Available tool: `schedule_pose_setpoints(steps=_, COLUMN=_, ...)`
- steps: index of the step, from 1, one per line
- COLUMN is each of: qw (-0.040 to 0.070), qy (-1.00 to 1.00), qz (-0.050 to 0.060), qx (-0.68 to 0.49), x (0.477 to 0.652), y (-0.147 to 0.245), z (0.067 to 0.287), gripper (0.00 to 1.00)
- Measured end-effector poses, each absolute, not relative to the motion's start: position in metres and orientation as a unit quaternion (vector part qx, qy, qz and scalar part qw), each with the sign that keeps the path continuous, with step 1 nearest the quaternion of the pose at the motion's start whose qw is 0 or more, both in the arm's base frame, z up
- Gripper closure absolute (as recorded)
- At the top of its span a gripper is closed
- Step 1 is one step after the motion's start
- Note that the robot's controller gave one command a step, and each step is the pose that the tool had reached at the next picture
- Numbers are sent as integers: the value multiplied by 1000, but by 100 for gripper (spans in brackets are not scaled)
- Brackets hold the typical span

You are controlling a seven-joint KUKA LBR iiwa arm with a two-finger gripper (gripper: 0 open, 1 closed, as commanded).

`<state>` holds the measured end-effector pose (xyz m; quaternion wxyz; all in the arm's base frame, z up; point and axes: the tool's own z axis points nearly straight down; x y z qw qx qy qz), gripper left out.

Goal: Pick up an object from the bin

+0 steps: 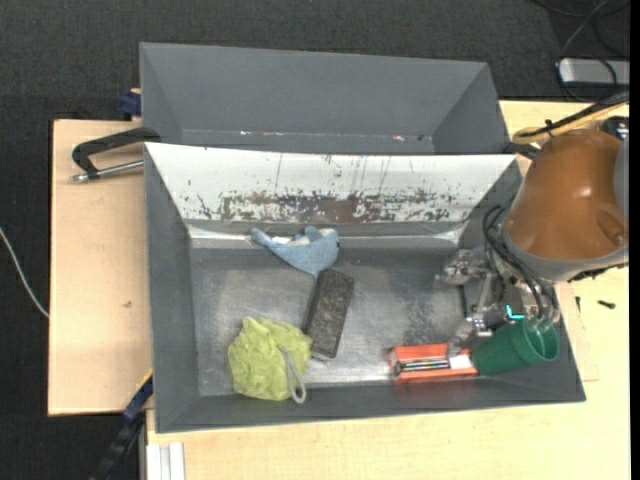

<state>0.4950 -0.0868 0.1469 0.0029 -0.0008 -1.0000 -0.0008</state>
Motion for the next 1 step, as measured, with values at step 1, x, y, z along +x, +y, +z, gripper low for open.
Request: schedule_pose_setpoints(steps=1, qw=-1, qy=-1000, qz=0, qx=0, x=497, y=-87, z=150, gripper=0)
